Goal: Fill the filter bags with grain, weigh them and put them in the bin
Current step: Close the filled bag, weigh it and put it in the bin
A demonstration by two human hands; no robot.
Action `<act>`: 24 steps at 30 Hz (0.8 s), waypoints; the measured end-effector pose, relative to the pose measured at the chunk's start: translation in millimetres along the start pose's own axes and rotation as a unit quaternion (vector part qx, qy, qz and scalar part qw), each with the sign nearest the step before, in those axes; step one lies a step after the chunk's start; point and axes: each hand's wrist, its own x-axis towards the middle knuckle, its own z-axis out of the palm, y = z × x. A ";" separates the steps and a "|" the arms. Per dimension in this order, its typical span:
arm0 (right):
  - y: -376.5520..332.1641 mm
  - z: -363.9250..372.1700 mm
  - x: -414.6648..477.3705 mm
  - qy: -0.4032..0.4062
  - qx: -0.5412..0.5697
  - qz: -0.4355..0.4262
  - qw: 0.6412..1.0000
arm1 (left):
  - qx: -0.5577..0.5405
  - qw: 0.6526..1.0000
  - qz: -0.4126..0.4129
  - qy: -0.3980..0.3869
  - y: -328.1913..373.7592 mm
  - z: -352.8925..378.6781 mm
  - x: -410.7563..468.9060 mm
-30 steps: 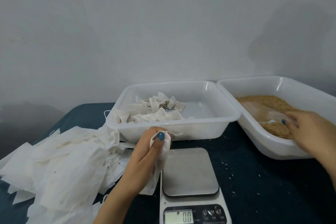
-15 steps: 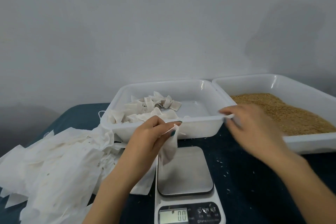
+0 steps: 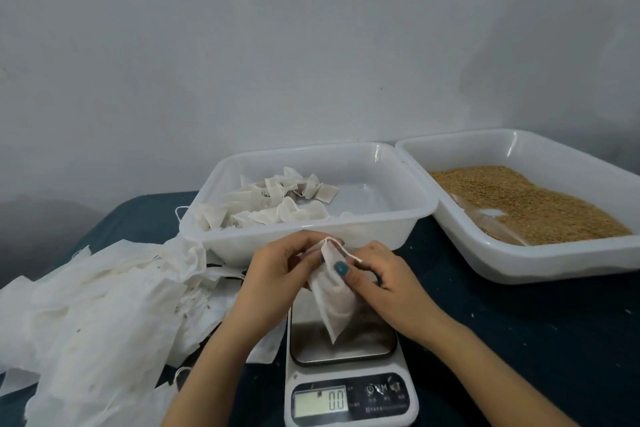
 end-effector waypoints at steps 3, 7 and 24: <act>4.5 0.6 -2.7 0.016 -0.012 -0.001 1.000 | -0.005 1.000 -0.002 -0.005 -3.5 1.4 -2.6; 8.6 0.3 -4.6 0.024 -0.021 0.011 0.999 | 0.017 1.000 -0.005 -0.009 -9.2 2.6 -3.2; 20.1 -0.6 -7.6 0.122 -0.150 0.005 0.981 | 0.250 0.968 -0.001 0.029 -29.6 -1.8 -8.5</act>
